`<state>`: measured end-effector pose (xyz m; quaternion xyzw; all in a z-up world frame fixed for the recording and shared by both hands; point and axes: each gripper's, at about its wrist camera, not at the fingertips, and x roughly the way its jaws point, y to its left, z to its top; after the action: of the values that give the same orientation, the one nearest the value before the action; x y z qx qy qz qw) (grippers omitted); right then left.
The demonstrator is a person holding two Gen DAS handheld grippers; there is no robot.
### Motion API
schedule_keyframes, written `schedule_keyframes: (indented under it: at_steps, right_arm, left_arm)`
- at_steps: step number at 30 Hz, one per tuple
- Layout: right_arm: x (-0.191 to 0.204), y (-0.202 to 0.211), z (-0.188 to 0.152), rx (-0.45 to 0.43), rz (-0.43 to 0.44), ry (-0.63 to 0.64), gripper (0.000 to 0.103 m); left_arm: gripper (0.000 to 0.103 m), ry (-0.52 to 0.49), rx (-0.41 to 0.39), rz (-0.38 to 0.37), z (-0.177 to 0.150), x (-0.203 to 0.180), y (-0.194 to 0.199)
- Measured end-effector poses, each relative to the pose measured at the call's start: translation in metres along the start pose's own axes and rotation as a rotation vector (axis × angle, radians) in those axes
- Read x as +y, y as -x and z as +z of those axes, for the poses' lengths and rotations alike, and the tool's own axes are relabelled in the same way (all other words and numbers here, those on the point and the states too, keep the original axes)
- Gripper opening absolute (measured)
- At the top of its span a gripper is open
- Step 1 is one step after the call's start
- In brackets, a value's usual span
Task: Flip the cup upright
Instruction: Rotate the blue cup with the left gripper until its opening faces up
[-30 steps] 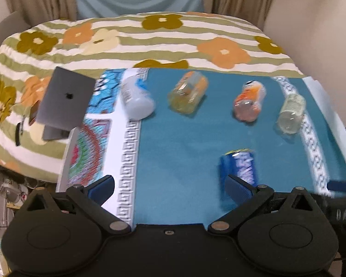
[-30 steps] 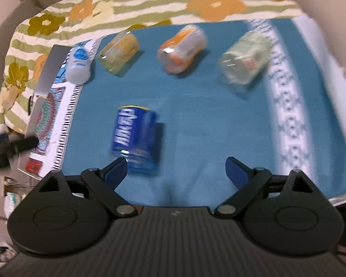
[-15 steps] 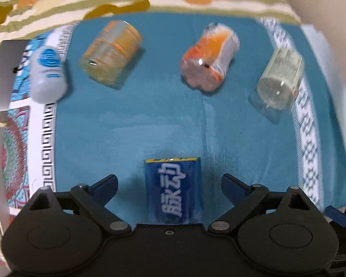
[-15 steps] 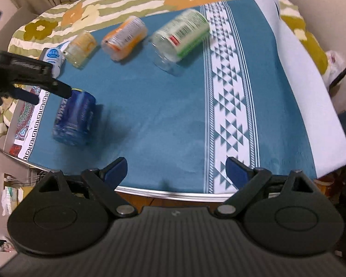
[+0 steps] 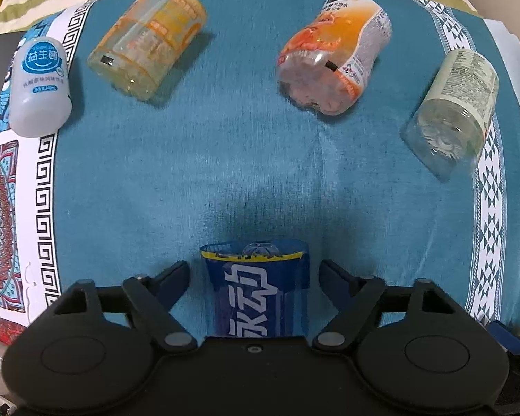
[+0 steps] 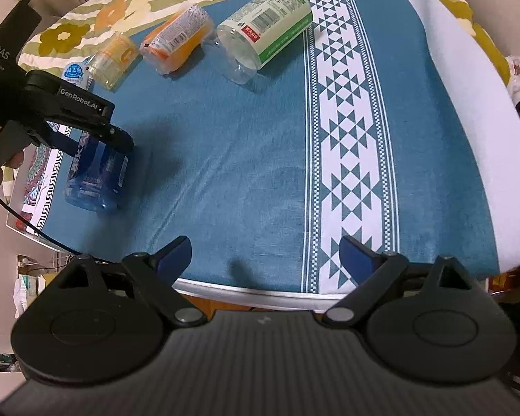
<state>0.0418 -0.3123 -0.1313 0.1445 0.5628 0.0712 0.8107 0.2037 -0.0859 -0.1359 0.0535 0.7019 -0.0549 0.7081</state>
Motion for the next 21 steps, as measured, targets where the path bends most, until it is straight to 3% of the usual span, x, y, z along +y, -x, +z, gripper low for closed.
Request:
schedule_keyframes:
  at_steps: [2,13,16,21]
  right_arm:
    - [0.001,-0.001,0.000,0.002,0.002,0.000,0.103]
    - [0.002,-0.002,-0.002,0.002,0.001,-0.004,0.103]
    - [0.004,0.002,-0.005,-0.009,0.004,-0.002,0.103]
    - [0.009,0.009,-0.009,-0.025,0.010,0.014,0.103]
  left_arm:
    - [0.068,0.008,0.008,-0.007,0.000,0.002,-0.003]
    - [0.067,-0.006,-0.044,-0.029,-0.009,0.004,0.005]
    - [0.067,0.001,-0.120,-0.042,-0.020,0.010,0.020]
    - [0.067,0.043,-0.325,-0.058,-0.052,0.016,0.046]
